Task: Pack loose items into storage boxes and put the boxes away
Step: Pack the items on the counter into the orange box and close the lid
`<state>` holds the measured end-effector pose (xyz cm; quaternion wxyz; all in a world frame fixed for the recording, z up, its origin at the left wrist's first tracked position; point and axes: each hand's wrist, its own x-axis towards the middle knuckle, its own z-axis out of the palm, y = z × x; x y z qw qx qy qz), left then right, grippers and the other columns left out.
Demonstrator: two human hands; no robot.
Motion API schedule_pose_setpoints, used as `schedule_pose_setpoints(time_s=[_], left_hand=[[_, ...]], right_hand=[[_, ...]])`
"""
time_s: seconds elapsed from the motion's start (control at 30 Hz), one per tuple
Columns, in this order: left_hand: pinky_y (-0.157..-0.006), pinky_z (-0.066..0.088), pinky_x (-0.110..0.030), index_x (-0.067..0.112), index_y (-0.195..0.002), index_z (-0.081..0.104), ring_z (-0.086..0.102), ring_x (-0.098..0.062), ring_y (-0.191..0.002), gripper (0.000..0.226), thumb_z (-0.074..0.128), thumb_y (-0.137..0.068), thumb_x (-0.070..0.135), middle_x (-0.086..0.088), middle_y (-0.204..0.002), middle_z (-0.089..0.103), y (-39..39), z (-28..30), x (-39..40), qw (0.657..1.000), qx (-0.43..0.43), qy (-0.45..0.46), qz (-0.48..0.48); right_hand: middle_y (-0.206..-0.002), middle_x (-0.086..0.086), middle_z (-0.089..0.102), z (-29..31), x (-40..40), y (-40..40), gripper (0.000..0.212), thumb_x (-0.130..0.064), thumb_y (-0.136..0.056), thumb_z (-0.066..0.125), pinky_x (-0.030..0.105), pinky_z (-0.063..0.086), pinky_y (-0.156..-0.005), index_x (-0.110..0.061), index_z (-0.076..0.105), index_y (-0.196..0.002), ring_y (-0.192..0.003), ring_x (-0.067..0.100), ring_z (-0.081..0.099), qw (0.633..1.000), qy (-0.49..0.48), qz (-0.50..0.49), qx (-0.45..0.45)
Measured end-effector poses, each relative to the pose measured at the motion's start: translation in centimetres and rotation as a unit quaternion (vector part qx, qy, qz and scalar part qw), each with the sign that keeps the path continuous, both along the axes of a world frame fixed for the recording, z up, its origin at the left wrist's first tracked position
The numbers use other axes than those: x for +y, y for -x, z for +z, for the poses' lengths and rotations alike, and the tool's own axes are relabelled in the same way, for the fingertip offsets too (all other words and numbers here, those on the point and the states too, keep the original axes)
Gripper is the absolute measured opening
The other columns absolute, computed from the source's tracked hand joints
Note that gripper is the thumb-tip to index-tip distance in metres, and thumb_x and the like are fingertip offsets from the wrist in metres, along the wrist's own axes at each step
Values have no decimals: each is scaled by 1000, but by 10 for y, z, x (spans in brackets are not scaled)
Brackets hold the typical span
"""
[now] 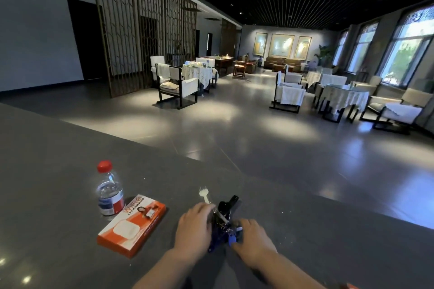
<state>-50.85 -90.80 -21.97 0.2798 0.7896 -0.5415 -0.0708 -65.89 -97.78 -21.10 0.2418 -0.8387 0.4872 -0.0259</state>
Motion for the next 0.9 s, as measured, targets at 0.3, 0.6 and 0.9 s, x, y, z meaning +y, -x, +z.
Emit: schedule_pose_setpoints(time_s=[0.3,0.6,0.9], left_hand=[[-109,31,-30,34,-141,39,30,-14,-138,55,50,-91,14,12,-152,28,-27,-28,-37,993,49,-79,-73],[-96,40,-26,32,-120,55,36,-9,-132,35,61,-86,22,17,-141,39,-20,-33,-31,997,-29,-8,-77],[-100,42,-33,35,-132,41,43,-11,-127,50,55,-89,15,16,-137,43,-11,-29,-26,993,15,-68,-90]], right_hand=[[-126,-4,46,-14,-2,-15,39,-47,-89,56,31,42,-87,-27,48,-121,-121,18,40,998,64,-1,-9],[-98,-10,46,-7,15,-1,25,-42,-90,55,31,36,-74,-28,35,-94,-105,17,46,996,82,-3,-19],[-90,-12,41,-6,34,25,20,-38,-93,48,28,44,-83,-26,41,-108,-108,15,49,997,48,-38,-49]])
